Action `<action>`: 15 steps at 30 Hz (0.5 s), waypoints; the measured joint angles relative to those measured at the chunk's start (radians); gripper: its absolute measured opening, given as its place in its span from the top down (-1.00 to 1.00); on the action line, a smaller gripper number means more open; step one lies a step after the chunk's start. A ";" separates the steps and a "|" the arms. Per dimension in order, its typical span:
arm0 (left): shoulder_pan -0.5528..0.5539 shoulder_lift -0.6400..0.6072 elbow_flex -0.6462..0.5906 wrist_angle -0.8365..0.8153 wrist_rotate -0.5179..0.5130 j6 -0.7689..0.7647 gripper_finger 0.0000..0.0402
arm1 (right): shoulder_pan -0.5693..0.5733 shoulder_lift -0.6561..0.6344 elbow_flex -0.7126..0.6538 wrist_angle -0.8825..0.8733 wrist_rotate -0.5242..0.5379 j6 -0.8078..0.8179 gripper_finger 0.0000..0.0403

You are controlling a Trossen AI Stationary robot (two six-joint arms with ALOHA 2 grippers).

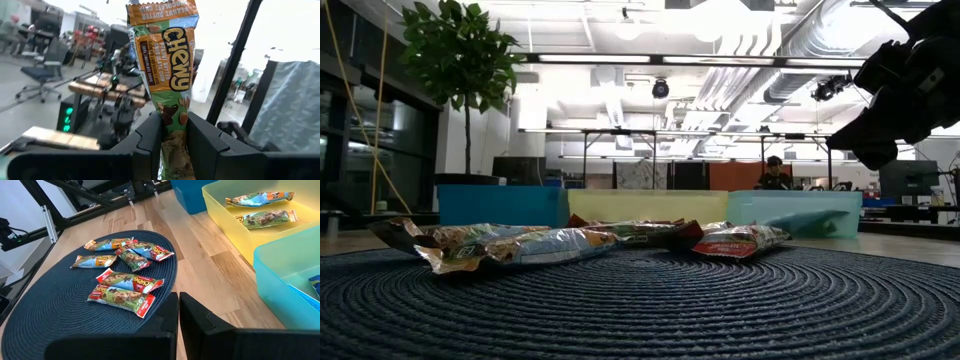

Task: Pick and place Granola Bars by type
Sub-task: Put the yellow granola bar into the yellow bin

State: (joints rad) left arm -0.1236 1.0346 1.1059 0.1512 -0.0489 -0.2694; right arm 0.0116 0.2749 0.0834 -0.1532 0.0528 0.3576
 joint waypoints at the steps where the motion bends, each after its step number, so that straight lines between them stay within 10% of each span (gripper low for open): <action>1: 0.000 0.004 -0.001 -0.003 -0.005 0.000 0.62 | 0.000 0.000 0.000 0.000 0.000 0.000 1.00; 15: 0.277 0.185 0.258 -0.227 0.172 -0.023 0.62 | 0.000 0.000 0.000 -0.002 0.000 0.000 1.00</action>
State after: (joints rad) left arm 0.1535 1.2201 1.3641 -0.0761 0.1232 -0.2925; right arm 0.0116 0.2745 0.0834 -0.1555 0.0528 0.3576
